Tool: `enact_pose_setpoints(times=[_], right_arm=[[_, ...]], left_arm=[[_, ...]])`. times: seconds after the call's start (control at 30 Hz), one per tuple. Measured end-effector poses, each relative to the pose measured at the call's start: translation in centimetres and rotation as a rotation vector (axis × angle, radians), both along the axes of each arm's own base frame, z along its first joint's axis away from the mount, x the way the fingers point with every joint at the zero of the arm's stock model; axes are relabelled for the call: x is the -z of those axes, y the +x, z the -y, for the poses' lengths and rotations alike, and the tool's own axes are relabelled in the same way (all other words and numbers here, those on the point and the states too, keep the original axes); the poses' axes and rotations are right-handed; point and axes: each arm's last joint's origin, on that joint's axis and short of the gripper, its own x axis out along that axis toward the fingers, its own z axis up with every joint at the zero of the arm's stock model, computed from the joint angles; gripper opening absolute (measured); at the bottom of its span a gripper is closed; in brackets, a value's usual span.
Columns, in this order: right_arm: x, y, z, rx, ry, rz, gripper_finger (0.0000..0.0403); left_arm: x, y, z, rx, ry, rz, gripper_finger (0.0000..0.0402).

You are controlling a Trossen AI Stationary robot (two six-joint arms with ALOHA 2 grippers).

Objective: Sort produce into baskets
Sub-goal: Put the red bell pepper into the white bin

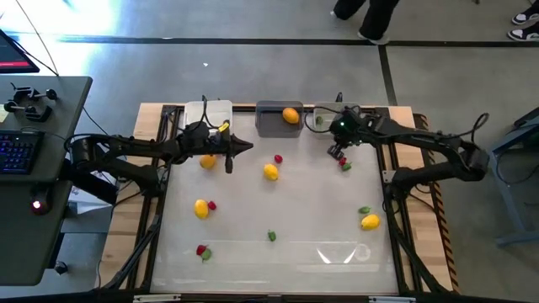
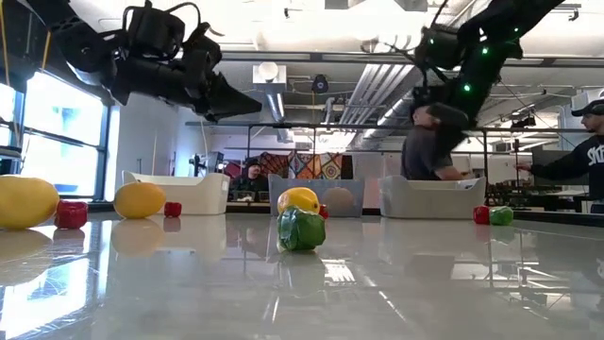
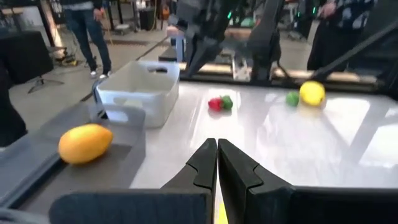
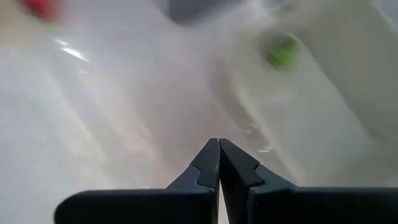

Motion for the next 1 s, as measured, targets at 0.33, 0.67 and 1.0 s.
enact_pose_setpoints(times=[0.33, 0.67, 1.0], right_arm=[[1.3, 6.0, -3.2, -0.245, -0.003, 0.212, 0.0000], [5.1, 11.3, -7.3, -0.356, -0.117, 0.273, 0.0074], [8.8, 13.2, -8.9, -0.446, -0.347, 0.146, 0.0118]], left_arm=[[0.7, -0.1, 0.1, 0.008, -0.005, -0.075, 0.0003], [0.8, -0.1, 0.4, 0.020, 0.006, -0.088, 0.0003], [0.8, 0.0, 0.7, 0.038, 0.029, -0.090, 0.0003]])
